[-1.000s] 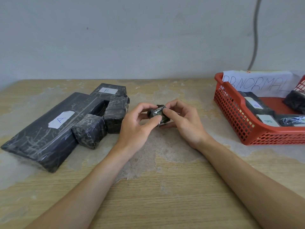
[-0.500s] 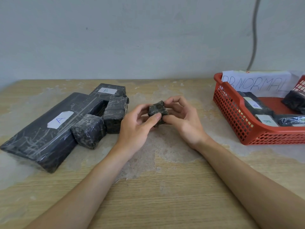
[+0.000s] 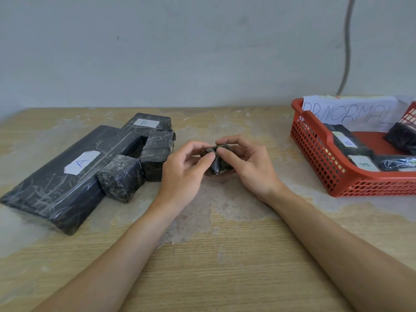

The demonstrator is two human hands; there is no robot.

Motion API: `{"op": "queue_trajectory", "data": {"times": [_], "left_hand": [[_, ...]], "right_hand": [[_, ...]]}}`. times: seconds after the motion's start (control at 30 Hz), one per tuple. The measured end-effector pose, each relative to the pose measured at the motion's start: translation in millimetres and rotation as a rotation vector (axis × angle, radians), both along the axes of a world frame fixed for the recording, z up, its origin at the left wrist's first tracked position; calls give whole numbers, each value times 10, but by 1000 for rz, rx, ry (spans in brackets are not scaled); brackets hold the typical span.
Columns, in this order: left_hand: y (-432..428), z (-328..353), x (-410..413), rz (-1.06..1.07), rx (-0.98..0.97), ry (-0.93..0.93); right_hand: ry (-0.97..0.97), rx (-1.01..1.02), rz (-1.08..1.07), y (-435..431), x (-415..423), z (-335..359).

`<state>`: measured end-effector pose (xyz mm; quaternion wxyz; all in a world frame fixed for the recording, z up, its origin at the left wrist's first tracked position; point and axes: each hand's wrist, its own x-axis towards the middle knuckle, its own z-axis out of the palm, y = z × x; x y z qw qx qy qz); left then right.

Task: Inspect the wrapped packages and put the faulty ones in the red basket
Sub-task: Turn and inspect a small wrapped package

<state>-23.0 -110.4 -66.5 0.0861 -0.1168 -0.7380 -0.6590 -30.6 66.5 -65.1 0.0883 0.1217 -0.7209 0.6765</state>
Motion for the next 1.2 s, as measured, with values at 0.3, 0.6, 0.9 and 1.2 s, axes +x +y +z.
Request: {"op": "queue_trajectory", "data": {"times": [0.3, 0.6, 0.9, 1.2], "left_hand": [[1, 36, 8, -1, 18, -27], [8, 13, -4, 1, 6, -49], [-10, 25, -7, 11, -10, -40], [-30, 52, -11, 39, 21, -27]], "right_hand": [[-10, 7, 38, -7, 30, 20], [-1, 35, 16, 13, 0, -8], [11, 49, 49, 8, 0, -2], [-93, -94, 43, -1, -2, 21]]}}
